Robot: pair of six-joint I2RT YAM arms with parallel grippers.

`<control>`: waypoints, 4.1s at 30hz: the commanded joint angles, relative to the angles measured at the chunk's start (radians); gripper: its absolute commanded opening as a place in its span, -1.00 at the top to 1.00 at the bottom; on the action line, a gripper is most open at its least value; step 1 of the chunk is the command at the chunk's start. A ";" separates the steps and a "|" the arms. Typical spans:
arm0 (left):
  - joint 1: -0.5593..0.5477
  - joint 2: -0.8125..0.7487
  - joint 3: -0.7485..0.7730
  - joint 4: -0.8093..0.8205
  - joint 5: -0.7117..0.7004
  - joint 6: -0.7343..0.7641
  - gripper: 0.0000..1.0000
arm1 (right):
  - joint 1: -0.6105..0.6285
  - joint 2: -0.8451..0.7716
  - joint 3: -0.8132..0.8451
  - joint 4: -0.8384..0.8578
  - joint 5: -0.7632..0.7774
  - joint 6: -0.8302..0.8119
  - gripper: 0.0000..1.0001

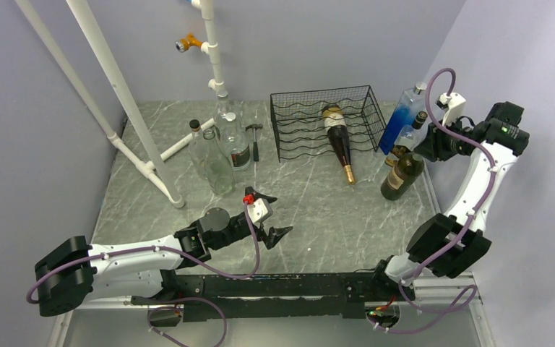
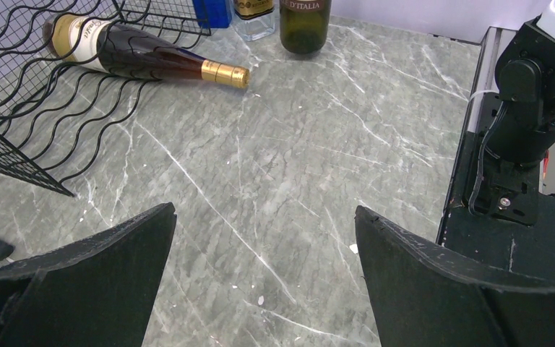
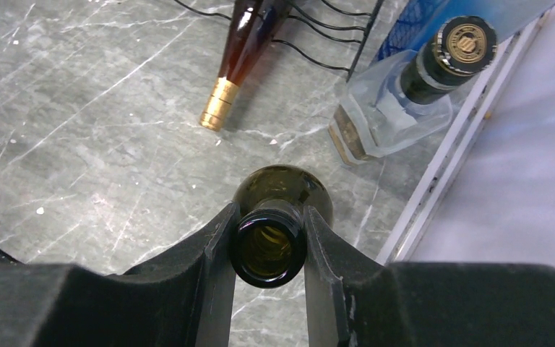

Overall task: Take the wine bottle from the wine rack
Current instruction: Place the wine bottle at the center of the board, then pick up the wine bottle from the wine rack.

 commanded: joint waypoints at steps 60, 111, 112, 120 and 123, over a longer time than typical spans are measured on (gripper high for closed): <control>0.003 -0.074 0.002 0.003 -0.015 -0.089 -0.99 | 0.041 -0.092 0.138 -0.014 -0.176 -0.009 -0.99; 0.004 -0.116 -0.045 0.031 -0.055 -0.149 -0.99 | 0.683 -0.182 -0.725 0.839 0.414 0.544 -1.00; 0.005 -0.116 -0.046 0.032 -0.056 -0.149 -0.99 | 0.684 -0.179 -0.732 0.854 0.430 0.554 -1.00; 0.005 -0.107 -0.049 0.031 -0.072 -0.154 -0.99 | 0.684 -0.146 -0.769 0.943 0.488 0.611 -0.99; 0.005 -0.105 -0.048 0.025 -0.080 -0.158 -0.99 | 0.684 -0.126 -0.769 0.953 0.498 0.621 -1.00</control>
